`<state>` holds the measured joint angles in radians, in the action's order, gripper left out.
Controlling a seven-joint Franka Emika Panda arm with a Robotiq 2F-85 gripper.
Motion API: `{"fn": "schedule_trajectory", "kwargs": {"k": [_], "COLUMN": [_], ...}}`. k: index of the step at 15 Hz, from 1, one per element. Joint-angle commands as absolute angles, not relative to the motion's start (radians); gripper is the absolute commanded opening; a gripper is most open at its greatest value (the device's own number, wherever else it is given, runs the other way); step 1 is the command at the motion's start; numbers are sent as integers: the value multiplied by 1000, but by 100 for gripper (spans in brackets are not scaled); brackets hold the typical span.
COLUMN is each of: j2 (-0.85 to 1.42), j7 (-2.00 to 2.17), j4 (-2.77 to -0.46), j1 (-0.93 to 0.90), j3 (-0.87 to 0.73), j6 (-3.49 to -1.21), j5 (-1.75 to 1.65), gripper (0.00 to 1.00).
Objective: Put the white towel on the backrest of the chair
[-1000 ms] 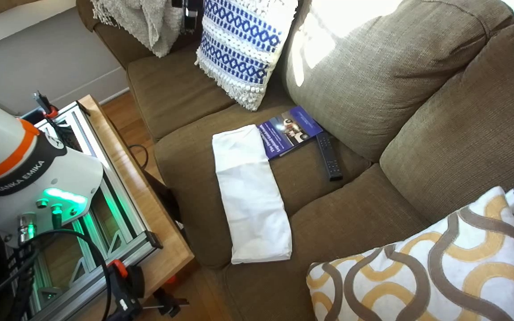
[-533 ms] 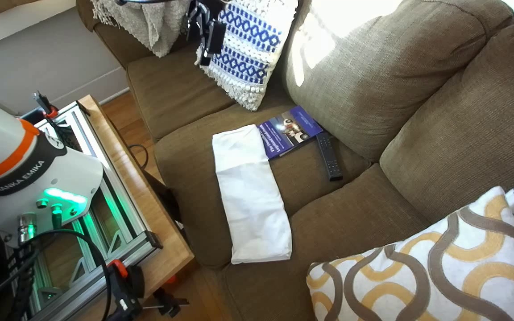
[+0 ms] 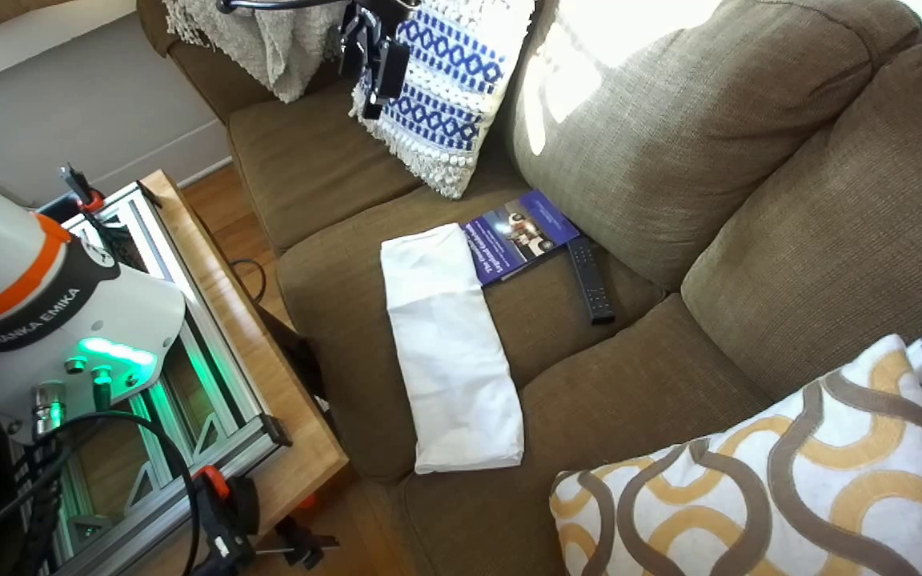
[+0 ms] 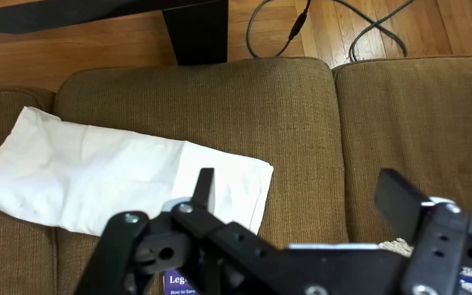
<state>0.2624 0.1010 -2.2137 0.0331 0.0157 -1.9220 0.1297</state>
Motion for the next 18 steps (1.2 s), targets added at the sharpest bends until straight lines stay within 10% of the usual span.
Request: {"fn": "schedule_trajectory", "kwargs": {"k": [1, 18], "j2": [361, 936], "j7": [130, 269], "j4": [-2158, -1926], "j1": [13, -138], "j3": [2, -56], "j6": [-1912, -2492], "j5": [105, -41], "gripper": [100, 100]}}
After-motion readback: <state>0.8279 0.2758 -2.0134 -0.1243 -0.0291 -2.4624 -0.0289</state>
